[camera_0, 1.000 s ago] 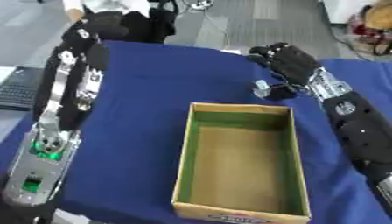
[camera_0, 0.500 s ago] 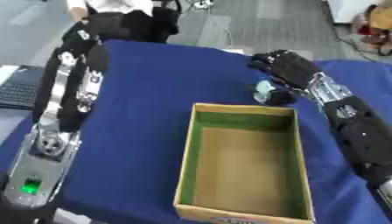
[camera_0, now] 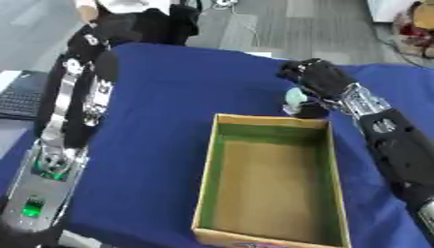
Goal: Pick up objects on the table and place them in the box.
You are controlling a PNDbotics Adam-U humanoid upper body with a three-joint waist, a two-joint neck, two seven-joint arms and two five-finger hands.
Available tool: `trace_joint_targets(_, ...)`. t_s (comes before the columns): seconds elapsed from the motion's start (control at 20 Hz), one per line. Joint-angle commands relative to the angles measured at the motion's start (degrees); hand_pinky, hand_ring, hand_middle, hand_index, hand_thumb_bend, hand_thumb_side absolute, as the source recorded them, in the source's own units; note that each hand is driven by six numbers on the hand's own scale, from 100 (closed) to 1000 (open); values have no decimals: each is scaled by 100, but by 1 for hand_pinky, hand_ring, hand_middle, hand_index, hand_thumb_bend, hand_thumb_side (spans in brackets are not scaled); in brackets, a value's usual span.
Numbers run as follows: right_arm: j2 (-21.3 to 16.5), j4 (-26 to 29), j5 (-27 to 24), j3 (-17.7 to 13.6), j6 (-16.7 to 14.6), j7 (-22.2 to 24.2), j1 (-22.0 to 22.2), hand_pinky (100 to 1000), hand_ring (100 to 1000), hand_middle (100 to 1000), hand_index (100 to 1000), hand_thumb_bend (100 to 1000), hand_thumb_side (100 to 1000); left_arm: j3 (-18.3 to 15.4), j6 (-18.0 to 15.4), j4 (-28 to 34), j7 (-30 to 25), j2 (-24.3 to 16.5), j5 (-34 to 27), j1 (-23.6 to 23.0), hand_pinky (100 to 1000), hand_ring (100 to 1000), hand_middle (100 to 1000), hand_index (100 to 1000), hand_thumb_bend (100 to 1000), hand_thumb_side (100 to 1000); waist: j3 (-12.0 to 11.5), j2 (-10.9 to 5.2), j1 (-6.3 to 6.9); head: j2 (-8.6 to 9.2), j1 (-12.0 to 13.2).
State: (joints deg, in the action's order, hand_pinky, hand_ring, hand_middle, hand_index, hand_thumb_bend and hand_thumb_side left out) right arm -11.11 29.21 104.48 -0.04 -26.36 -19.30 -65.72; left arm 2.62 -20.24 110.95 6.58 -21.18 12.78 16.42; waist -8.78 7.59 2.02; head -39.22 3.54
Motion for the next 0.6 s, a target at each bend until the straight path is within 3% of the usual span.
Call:
trace_joint_targets(0.05, -167, 22, 27, -70, 91, -1, -75, 627, 688, 852, 908, 228, 850, -35, -5, 121, -15, -65, -16, 81, 840, 721, 824, 861, 298, 909, -16, -63, -4, 109, -38)
trace_joint_targets(0.6, -271, -88, 154, -178, 268, -34, -79, 628, 685, 856, 908, 224, 834, -22, -11, 138, -29, -88, -21, 132, 840, 720, 824, 861, 297, 908, -58, 11, -34, 188, -56)
